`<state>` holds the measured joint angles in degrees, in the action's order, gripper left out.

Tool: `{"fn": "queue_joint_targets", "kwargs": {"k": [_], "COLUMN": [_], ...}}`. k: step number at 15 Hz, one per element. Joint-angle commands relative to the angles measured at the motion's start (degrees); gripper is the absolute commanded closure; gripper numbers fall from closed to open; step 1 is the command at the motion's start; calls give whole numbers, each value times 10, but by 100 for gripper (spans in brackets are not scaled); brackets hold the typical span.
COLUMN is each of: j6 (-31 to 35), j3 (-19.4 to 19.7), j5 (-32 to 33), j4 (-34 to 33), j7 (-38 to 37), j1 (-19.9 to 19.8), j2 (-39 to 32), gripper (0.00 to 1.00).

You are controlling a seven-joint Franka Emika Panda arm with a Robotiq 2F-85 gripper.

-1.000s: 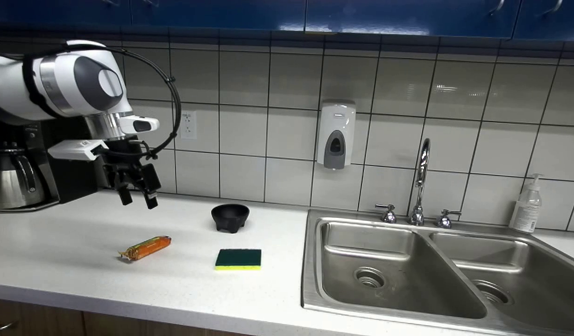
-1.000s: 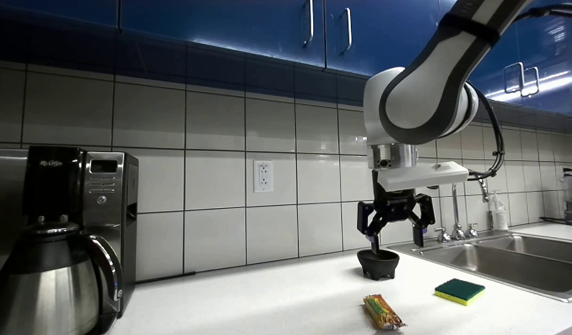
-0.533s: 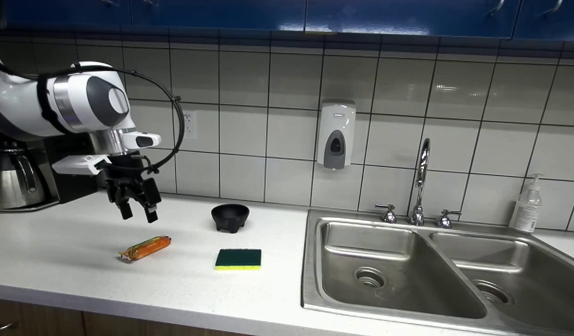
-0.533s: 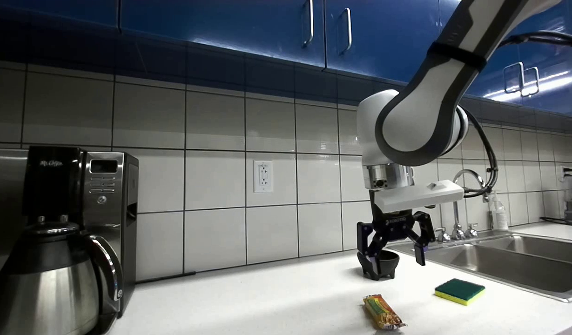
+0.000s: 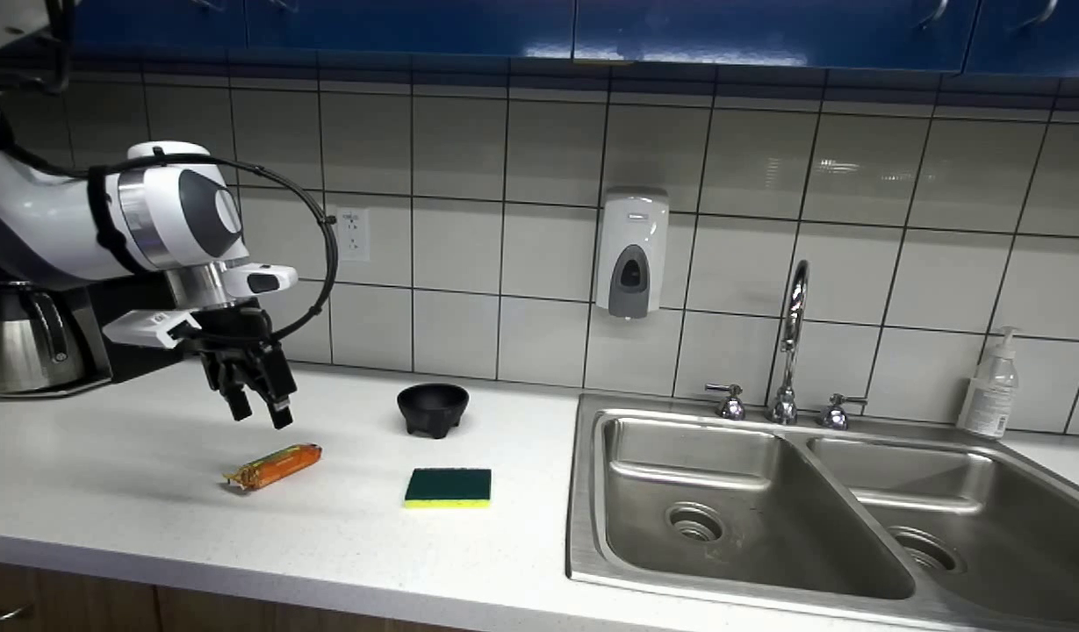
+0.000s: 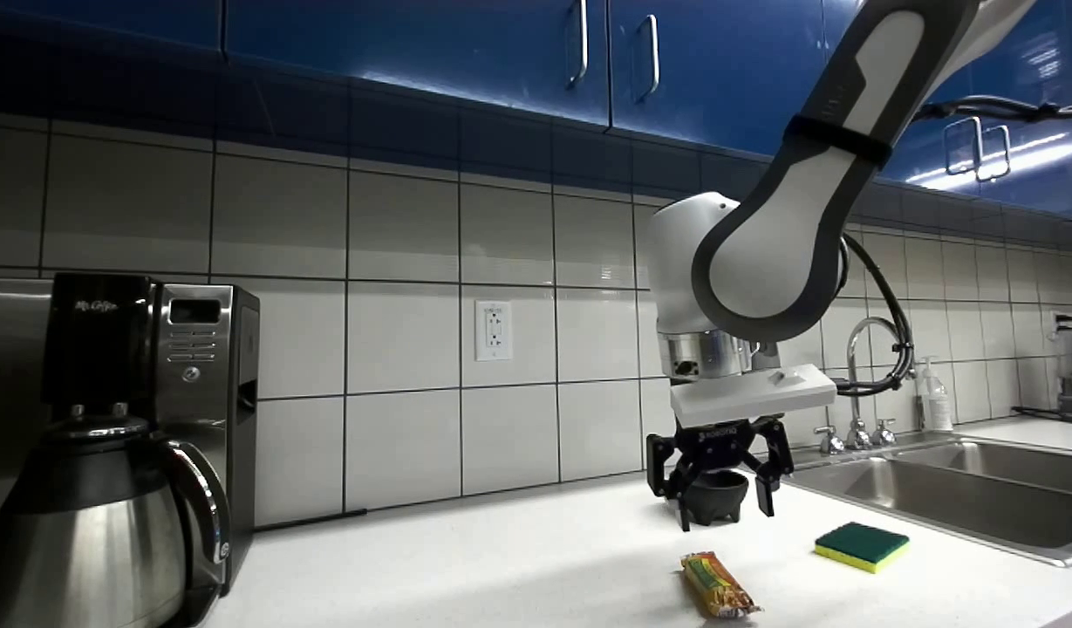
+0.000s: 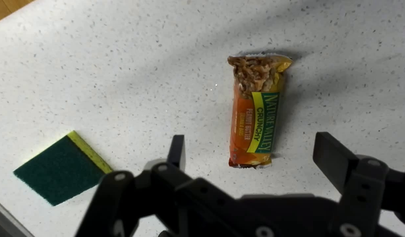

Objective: Put the packet in the black bowl

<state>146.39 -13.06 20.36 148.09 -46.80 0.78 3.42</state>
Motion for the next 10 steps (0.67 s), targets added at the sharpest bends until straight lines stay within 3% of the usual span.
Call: {"fn": "queue_joint_targets", "kwargs": {"k": [1, 10], "j6": [8, 9], "j3": [14, 52], "j5": [37, 76], "j4": [-21, -48], "j7": [-67, -148], "j1": [17, 54], "j2": [-31, -90], "gripper": [0, 0]}}
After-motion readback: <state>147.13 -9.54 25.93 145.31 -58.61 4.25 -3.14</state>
